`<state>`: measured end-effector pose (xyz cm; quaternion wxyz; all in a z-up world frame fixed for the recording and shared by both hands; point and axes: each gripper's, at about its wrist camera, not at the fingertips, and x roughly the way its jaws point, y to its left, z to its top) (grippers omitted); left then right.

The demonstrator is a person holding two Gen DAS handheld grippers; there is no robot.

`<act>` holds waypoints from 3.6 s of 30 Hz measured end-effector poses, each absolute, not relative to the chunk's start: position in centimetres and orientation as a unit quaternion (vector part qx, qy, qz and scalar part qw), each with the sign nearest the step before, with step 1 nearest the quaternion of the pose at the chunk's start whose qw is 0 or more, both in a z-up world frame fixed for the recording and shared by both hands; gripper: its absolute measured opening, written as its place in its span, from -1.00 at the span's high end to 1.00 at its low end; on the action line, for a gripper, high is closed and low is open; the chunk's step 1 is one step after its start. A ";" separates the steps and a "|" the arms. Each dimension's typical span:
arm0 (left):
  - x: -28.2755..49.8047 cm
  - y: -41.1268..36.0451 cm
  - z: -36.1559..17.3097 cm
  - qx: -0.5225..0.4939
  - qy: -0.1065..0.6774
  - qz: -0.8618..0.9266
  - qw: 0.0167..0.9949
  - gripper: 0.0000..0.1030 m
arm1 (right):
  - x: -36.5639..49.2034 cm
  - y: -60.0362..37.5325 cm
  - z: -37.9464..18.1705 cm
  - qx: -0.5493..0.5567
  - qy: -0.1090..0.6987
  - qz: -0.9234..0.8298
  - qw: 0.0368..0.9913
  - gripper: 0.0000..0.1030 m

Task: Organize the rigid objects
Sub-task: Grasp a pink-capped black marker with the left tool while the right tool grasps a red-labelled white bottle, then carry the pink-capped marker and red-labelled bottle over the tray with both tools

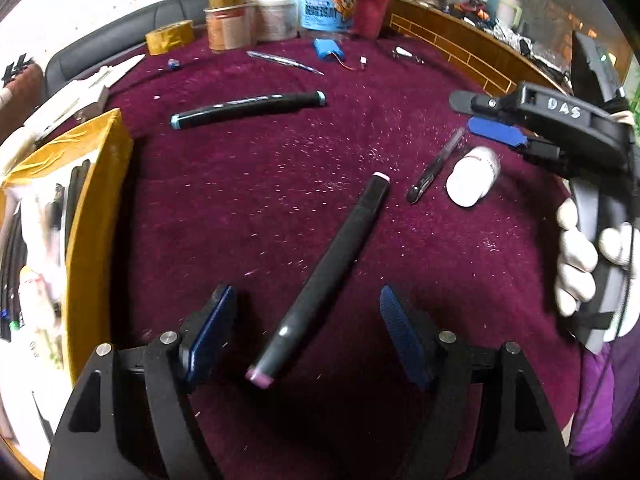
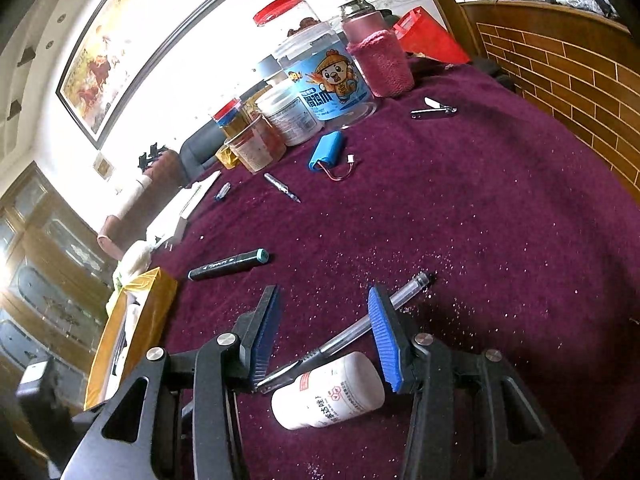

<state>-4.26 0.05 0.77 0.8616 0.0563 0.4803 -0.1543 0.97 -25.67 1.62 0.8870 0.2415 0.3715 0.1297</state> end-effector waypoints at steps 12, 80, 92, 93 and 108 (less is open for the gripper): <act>-4.6 -1.0 0.5 0.076 0.475 -0.181 0.858 -0.20 | 1.7 -25.3 0.5 0.258 0.395 0.144 0.870 0.09; -10.2 27.0 3.8 -0.190 0.385 -0.052 0.902 0.73 | -4.4 -3.9 6.3 -0.005 0.404 0.270 0.874 -0.04; -8.9 29.7 0.7 -0.212 0.419 -0.026 0.882 0.73 | -6.8 8.4 4.1 -0.106 0.418 0.369 0.824 -0.04; -9.0 29.8 0.7 -0.213 0.418 -0.027 0.883 0.71 | -6.9 9.1 3.8 -0.112 0.420 0.373 0.820 -0.04; -13.2 33.9 5.1 -0.244 0.323 -0.008 0.915 -0.05 | -8.1 18.2 2.3 -0.208 0.403 0.440 0.775 -0.05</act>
